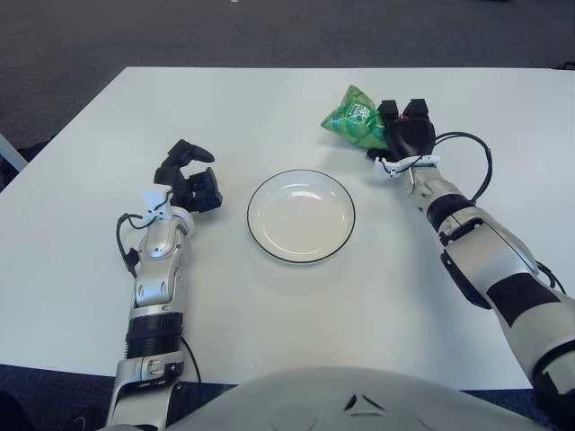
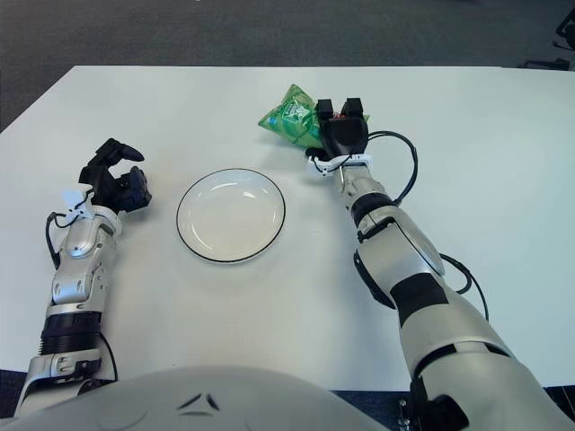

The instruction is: Put the snack into the plate.

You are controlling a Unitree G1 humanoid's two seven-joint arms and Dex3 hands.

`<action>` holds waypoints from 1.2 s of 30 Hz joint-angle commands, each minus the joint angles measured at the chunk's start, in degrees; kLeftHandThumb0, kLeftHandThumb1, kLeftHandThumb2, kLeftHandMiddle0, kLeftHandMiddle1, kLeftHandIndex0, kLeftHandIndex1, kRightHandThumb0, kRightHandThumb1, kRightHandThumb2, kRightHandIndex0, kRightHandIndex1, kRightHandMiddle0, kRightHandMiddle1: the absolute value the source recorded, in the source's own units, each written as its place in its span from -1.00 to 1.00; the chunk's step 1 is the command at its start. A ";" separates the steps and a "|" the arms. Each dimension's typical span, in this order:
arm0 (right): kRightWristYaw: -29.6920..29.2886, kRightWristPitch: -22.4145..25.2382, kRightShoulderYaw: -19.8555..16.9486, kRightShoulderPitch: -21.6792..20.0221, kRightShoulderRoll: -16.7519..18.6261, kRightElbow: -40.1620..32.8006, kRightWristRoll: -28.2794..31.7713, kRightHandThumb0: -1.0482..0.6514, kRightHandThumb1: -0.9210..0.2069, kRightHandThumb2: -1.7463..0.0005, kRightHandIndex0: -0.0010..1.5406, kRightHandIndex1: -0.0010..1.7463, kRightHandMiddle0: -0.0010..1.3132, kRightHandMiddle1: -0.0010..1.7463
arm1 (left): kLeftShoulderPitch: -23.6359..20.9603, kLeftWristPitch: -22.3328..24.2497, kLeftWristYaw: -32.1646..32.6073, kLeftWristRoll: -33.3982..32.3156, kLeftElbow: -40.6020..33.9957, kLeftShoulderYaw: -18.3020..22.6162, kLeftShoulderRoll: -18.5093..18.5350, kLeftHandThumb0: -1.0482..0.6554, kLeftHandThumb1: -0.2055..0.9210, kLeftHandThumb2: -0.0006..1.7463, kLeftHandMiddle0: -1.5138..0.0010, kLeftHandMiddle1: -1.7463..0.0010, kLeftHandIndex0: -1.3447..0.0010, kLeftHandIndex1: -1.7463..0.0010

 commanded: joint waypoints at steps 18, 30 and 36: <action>6.97 -1.59 -6.30 13.38 -7.19 -24.14 3.80 0.23 -0.42 -0.09 -0.61 0.88 -0.43 1.00 | 3.73 -3.16 -1.88 -1.51 8.24 0.06 -1.48 -0.35 -0.13 0.56 -0.80 -1.00 0.04 -1.00; 13.59 1.10 -10.89 20.09 -9.02 -37.92 4.41 0.23 -0.27 -0.20 -0.46 0.84 -0.40 1.00 | 3.40 -2.71 -1.54 -1.97 8.53 0.16 -1.46 -0.35 -0.13 0.56 -0.80 -1.00 0.04 -1.00; 15.42 2.97 -12.67 22.03 -9.26 -42.14 3.94 0.23 0.19 -0.53 -0.16 0.81 -0.20 1.00 | 3.31 -2.89 -2.02 -2.81 8.80 0.34 -1.50 -0.35 -0.13 0.56 -0.79 -1.00 0.04 -1.00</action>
